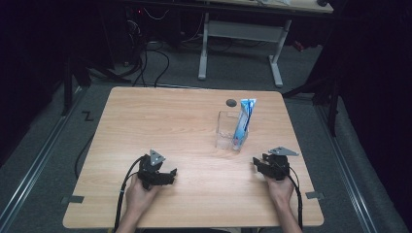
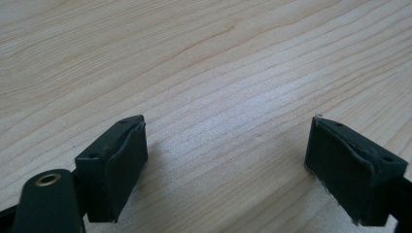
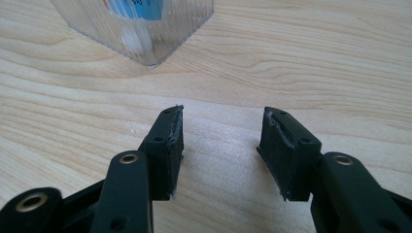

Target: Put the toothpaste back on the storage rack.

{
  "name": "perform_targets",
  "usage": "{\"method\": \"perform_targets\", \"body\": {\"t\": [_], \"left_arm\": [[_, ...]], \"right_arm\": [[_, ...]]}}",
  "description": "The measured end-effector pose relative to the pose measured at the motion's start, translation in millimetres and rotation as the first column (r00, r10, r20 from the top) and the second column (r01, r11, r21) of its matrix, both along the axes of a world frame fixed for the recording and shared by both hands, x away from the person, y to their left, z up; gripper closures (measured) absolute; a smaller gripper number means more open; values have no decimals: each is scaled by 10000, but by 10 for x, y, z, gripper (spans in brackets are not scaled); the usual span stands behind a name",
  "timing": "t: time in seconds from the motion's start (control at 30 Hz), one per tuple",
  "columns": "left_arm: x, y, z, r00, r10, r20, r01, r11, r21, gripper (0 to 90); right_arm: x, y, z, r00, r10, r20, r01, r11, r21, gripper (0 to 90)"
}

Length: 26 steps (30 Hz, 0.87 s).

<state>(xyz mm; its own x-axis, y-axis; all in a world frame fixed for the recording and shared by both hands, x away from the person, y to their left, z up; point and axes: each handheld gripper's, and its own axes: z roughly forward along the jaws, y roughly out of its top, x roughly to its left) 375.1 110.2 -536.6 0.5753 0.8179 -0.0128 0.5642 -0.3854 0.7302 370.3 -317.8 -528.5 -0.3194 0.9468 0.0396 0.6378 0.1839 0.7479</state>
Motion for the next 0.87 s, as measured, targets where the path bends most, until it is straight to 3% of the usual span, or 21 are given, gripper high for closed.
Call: {"method": "perform_targets", "body": {"t": [0.27,0.4,0.87], "left_arm": [[0,0,0,10000,-4,0,4,10000,3,156],[0,0,0,10000,-5,-1,5,10000,5,156],[0,2,0,10000,-20,-4,20,10000,4,155]], "right_arm": [[2,0,-17,9999,103,-108,-104,9999,-121,462],[-9,62,-20,9997,252,-17,-252,9972,-700,424],[3,68,-23,9998,131,-130,-139,9980,-623,366]]}}
